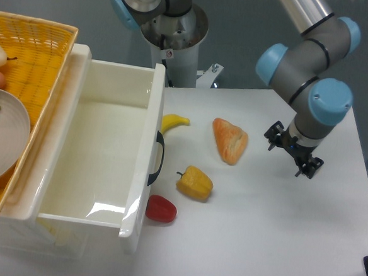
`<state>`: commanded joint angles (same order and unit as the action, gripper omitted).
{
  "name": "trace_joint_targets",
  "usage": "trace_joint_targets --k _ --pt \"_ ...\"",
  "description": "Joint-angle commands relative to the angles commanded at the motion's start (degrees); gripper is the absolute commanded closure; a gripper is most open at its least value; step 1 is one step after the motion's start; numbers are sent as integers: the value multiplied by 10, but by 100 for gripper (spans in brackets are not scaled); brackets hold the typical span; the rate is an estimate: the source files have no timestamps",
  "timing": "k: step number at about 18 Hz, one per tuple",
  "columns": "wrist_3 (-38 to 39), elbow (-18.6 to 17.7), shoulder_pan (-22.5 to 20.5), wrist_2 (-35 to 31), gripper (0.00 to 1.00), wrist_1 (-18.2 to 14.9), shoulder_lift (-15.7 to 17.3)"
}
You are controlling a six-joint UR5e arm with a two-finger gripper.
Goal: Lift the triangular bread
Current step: 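Move the gripper over the orange triangular bread and lower onto it, then close the gripper on the triangular bread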
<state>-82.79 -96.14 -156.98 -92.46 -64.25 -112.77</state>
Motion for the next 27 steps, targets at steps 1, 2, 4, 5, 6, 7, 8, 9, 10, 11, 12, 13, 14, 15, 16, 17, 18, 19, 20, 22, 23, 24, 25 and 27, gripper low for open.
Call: trace_joint_targets --k 1,2,4,5,6,7,8,9,10,11,12,13,14,15,16,17,18,19,20,22,23,24,25,27 --pt "1 -11 7 -2 0 0 2" --pt "4 -23 9 -5 0 -2 12" --pt "11 -53 17 -13 0 -3 35" --pt "19 -64 20 -13 0 -4 47" --pt "37 -73 25 -13 0 -6 54" --pt "56 -78 35 -13 0 -6 55" --pt "72 -82 47 -13 0 -7 55" --pt "88 -84 54 -13 0 -16 55" --pt "102 -84 59 -14 0 -31 53" --pt "108 -84 59 -13 0 -45 50" --pt "107 -84 57 -11 0 -49 49" --pt "107 -84 55 -9 0 -50 49" --pt "107 -87 55 -8 0 -50 49" --pt "107 -91 55 -6 0 -51 49" --pt "105 -98 55 -5 0 -50 48" --pt "103 -99 55 -6 0 -50 48" --pt "103 -99 53 -6 0 -50 48" --pt "102 -99 49 -5 0 -50 47" --pt "102 -99 43 -4 0 -50 43" --pt "101 -100 40 -6 0 -51 42" --pt "100 -102 39 -7 0 -51 41" --pt "100 -104 38 -8 0 -51 39" --pt "101 -105 36 -7 0 -51 38" --pt "101 -106 35 -5 1 -51 36"
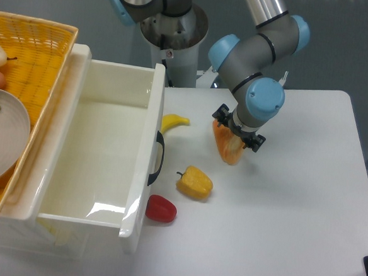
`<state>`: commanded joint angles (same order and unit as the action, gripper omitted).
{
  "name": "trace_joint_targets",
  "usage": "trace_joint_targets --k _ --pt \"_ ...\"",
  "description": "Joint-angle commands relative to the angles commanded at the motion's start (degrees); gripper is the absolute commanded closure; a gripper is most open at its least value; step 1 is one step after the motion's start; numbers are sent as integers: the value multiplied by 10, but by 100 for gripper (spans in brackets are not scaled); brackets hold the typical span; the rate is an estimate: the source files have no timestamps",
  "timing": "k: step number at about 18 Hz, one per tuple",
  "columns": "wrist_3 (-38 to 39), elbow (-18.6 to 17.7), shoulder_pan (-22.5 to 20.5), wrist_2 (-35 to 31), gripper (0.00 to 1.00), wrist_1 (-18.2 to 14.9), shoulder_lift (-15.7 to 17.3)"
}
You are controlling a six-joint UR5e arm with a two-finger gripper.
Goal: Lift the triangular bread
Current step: 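Close the gripper on the triangular bread, then lift the held bread up and away from the table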
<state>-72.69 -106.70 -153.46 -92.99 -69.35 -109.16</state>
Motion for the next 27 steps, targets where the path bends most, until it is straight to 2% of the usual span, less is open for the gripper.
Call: trace_joint_targets --k 3,8,14,17,20,23,27 --pt "1 -15 9 2 7 1 -2" --pt "2 -15 8 2 24 2 -4" --pt "0 -5 -10 1 74 1 -1" --pt "0 -4 -11 1 91 1 0" --pt "1 -4 -7 2 99 1 0" --pt "1 -1 -10 2 100 1 1" --pt "1 30 -10 0 100 -3 2"
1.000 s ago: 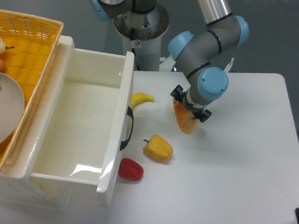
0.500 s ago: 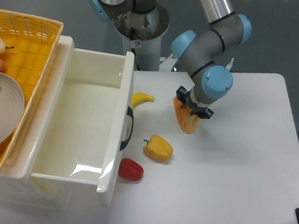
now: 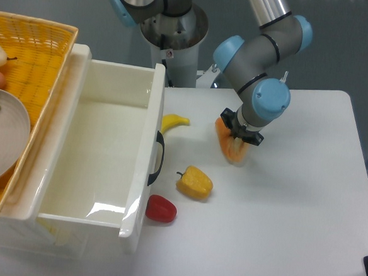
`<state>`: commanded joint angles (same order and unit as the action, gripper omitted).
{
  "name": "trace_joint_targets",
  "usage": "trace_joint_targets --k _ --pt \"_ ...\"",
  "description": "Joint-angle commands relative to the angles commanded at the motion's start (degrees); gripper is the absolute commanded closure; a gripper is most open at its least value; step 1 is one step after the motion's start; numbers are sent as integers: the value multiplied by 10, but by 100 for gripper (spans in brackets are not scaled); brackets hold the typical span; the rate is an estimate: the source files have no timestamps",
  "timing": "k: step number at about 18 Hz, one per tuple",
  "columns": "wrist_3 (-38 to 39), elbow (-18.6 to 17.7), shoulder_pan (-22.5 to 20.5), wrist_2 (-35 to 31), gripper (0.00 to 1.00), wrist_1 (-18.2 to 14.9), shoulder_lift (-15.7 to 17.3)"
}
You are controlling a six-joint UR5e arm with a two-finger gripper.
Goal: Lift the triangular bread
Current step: 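Lift the held bread up and away from the table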
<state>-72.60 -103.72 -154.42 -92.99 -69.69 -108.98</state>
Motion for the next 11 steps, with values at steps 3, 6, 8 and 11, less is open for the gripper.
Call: trace_joint_targets --k 3,6,8,11 --pt "-1 48 2 0 100 -25 0" --pt "-1 104 2 2 100 -41 -7" --pt "-1 128 2 3 100 -44 -15" --pt "-3 143 -2 10 100 -41 -17"
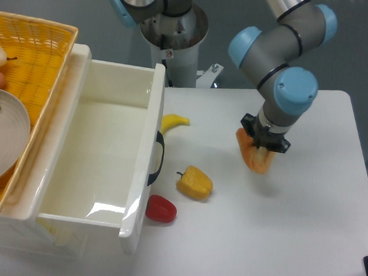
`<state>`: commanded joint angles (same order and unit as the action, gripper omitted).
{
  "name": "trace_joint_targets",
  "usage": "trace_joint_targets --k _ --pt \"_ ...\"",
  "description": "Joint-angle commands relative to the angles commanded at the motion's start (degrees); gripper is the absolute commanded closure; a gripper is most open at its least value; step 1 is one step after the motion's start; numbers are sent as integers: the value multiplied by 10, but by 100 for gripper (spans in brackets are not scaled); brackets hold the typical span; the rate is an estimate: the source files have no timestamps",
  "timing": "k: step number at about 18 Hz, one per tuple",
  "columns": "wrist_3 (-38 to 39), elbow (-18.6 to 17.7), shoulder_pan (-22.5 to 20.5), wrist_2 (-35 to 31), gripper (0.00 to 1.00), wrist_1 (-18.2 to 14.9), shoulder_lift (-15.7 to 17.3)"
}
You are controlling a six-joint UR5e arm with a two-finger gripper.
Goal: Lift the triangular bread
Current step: 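Lift the held bread up and away from the table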
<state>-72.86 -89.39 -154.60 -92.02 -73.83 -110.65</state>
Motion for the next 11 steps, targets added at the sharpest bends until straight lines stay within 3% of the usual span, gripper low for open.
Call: trace_joint_targets --k 7,11 --pt "-41 54 -23 -4 100 3 -23" --pt "-46 62 -30 -4 100 2 -27"
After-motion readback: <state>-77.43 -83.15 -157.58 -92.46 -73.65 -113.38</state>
